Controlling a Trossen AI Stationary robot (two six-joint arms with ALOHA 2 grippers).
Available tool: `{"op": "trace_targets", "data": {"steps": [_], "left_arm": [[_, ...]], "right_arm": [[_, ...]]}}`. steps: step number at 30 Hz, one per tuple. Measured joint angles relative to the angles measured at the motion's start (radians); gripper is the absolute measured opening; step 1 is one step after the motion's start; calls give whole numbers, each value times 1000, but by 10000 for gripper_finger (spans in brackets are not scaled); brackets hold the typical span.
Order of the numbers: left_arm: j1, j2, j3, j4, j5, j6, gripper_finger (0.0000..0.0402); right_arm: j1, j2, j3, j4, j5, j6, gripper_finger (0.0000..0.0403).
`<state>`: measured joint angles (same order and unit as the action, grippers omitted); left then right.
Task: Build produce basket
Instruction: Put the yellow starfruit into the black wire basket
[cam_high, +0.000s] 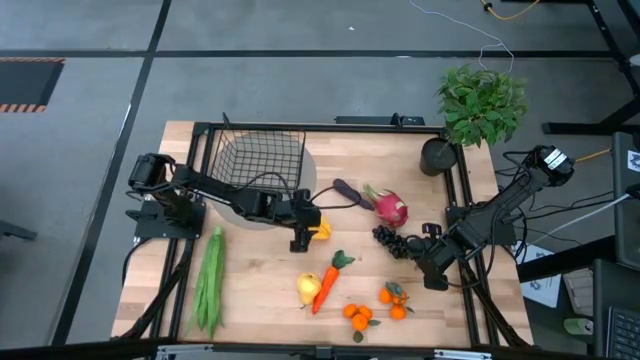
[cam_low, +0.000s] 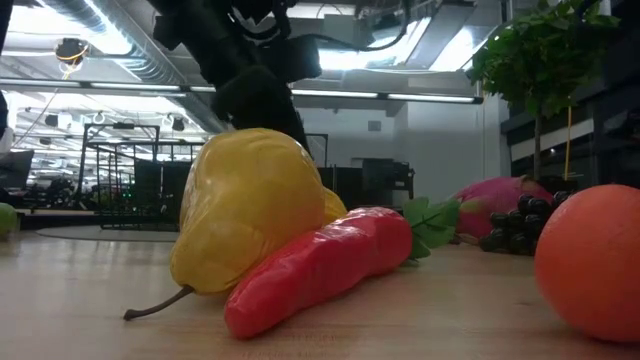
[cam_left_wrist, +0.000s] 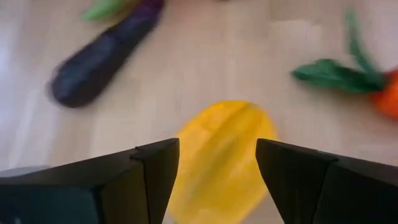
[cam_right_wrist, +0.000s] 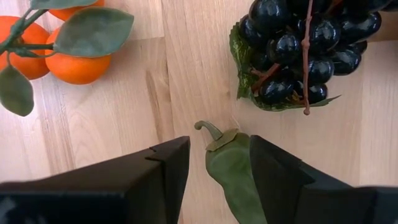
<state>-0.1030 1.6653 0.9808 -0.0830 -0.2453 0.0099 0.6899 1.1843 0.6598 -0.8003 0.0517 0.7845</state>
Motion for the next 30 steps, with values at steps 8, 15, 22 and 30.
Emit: {"op": "trace_targets", "data": {"steps": [8,15,22,30], "left_arm": [[13,2,0,-15,55,-5,204],[26,61,-1,-17,53,-3,204],[59,82,1,-4,53,-5,204],[52,82,0,-2,46,-25,179]], "right_arm": [[0,0,0,0,0,0,156],[0,0,0,3,0,0,156],[0,0,0,4,0,0,156],[0,0,0,4,0,0,156]]}}
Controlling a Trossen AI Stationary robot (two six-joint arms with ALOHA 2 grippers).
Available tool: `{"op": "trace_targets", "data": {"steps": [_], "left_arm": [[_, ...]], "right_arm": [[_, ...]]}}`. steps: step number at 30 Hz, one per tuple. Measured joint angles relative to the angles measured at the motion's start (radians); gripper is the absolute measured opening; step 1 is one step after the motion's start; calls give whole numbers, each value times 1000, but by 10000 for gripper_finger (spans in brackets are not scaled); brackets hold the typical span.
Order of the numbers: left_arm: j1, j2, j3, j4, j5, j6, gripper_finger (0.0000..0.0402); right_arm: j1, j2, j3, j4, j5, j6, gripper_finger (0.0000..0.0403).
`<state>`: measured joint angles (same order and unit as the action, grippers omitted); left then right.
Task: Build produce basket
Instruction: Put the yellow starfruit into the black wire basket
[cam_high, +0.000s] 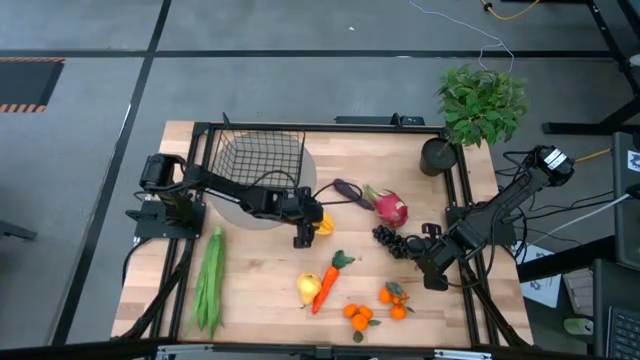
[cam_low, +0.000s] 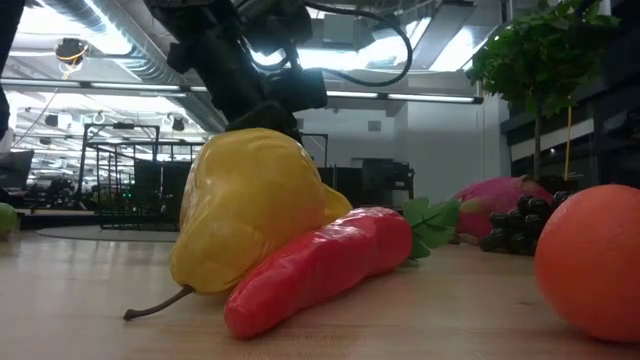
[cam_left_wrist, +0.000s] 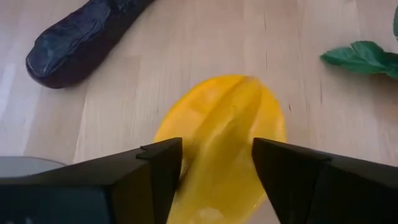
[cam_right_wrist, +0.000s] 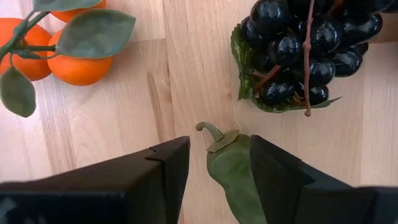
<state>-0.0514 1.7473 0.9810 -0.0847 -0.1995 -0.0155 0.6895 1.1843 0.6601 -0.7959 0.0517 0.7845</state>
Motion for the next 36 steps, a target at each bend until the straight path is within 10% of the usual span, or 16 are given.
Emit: {"op": "trace_targets", "data": {"steps": [12,18,32,36], "left_arm": [[-9,0,4,-7,29,102,19],[-22,6,74,-26,38,110,14],[-176,2,261,-68,-1022,204,12],[-176,1,261,-177,-1179,136,12]], "right_arm": [[0,0,0,0,0,0,156],[0,0,0,0,0,0,156],[0,0,0,0,0,0,156],[0,0,0,0,0,0,156]]}}
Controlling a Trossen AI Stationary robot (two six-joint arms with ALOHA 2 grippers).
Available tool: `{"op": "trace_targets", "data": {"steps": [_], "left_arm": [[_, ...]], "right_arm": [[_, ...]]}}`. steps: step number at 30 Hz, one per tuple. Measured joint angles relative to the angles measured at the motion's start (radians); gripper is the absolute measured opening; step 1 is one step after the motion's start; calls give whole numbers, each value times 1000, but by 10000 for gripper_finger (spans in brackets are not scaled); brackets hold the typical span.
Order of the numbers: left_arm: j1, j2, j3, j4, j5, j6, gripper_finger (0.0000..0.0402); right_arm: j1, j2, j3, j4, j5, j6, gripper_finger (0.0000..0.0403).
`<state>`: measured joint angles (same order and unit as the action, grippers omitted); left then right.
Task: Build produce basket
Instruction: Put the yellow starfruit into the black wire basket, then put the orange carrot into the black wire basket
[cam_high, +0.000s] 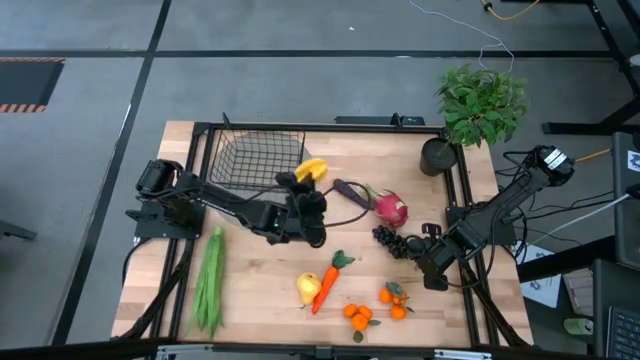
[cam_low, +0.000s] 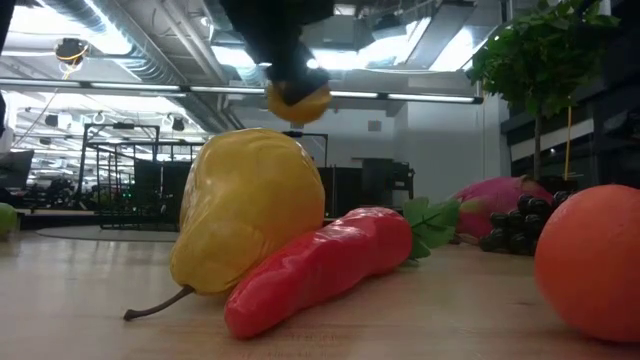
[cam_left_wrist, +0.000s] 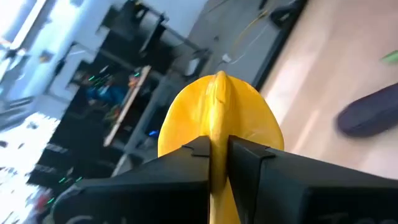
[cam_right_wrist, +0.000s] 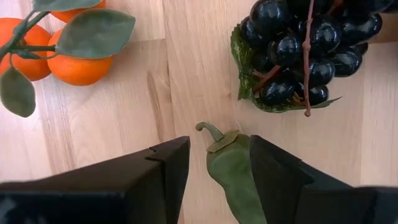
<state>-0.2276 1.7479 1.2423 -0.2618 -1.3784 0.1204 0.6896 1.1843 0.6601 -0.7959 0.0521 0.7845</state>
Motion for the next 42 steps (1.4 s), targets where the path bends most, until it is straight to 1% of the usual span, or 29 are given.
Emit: {"op": "trace_targets", "data": {"steps": [3,6,8,10,12,14,21,25,28,30,33,34,35,37,40,42], "left_arm": [[32,-17,0,-166,-8,-180,12],[84,-15,-2,-346,10,-375,13],[110,-15,-1,-427,4,-476,22],[129,-15,-1,-471,26,-541,37],[142,-15,-1,-472,62,-583,55],[145,-15,-1,-471,73,-611,74],[139,-15,-1,-471,62,-586,128],[131,-15,-1,-469,110,-582,135],[114,-15,-1,-439,112,-576,134],[100,-15,-1,-377,113,-528,134],[79,-15,-1,-196,117,-400,135],[73,-15,-1,-124,136,-350,136],[69,-15,-1,-46,179,-296,136],[63,-15,0,74,338,-206,137],[62,-15,0,184,669,-174,137],[59,-15,0,214,879,-210,137]], "right_arm": [[0,0,0,0,0,0,156],[0,0,0,2,0,0,156],[0,0,0,2,1,0,156],[0,0,0,3,1,0,156],[0,0,0,3,2,0,156],[0,0,0,3,2,0,156],[0,0,0,4,2,0,156],[0,0,0,5,2,0,156],[0,0,0,8,5,0,156],[0,0,0,9,22,0,156],[0,0,0,12,45,0,156],[0,0,0,12,45,0,156],[0,0,0,12,45,0,156],[0,0,0,12,45,0,156],[0,0,0,12,45,0,156],[0,0,0,12,45,0,156]]}}
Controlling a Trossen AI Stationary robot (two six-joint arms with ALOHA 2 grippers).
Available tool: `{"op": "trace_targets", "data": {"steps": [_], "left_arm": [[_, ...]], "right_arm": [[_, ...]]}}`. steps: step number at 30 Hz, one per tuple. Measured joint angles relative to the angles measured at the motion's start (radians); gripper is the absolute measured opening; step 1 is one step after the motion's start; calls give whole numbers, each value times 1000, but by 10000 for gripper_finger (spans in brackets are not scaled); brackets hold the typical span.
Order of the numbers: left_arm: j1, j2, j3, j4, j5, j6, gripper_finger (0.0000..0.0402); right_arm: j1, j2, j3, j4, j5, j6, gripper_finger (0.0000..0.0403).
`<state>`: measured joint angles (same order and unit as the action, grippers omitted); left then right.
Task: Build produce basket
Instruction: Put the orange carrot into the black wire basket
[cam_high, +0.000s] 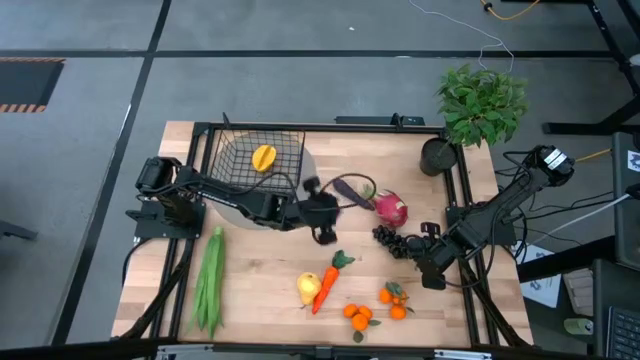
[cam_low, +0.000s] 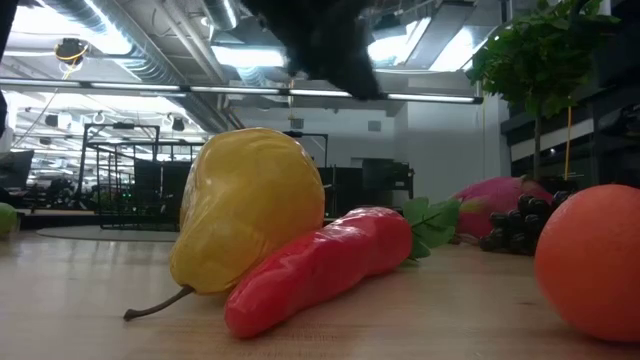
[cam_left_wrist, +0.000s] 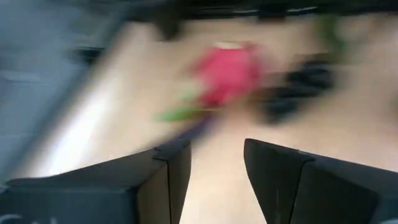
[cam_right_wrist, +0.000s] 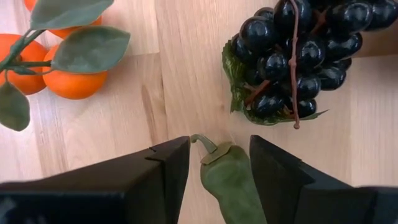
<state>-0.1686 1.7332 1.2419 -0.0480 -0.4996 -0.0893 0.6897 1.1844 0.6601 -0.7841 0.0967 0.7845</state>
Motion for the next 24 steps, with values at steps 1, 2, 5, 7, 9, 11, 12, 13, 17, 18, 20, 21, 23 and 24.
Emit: {"op": "trace_targets", "data": {"steps": [1,2,5,7,9,11,12,13,17,18,20,21,23,24], "left_arm": [[-4,0,0,3,80,-25,137],[-8,0,0,0,149,-46,137],[-40,4,0,-41,233,-144,137],[-74,28,1,-41,233,-228,137],[-114,53,-2,-48,233,-273,137],[-151,80,0,-29,234,-275,137],[-168,92,0,-31,234,-275,137],[-184,108,0,-23,234,-275,137],[-222,158,-1,46,233,-299,137],[-226,167,0,66,234,-327,137],[-228,178,0,64,234,-408,137],[-225,183,0,62,232,-446,137],[-217,200,0,63,232,-510,137],[-214,208,0,59,238,-530,137]], "right_arm": [[0,0,0,0,0,0,156],[0,0,0,0,0,0,156],[0,0,0,0,-1,0,156],[0,0,0,0,-1,0,156],[0,0,0,0,-1,0,156],[0,0,0,0,-1,0,156],[0,0,0,1,-1,0,156],[0,0,0,3,-1,0,156],[0,0,0,7,-2,0,156],[0,0,0,7,-2,0,156],[0,0,0,7,-3,0,156],[0,0,0,8,-3,0,156],[0,0,0,9,-3,0,156],[0,0,0,9,-3,0,156]]}}
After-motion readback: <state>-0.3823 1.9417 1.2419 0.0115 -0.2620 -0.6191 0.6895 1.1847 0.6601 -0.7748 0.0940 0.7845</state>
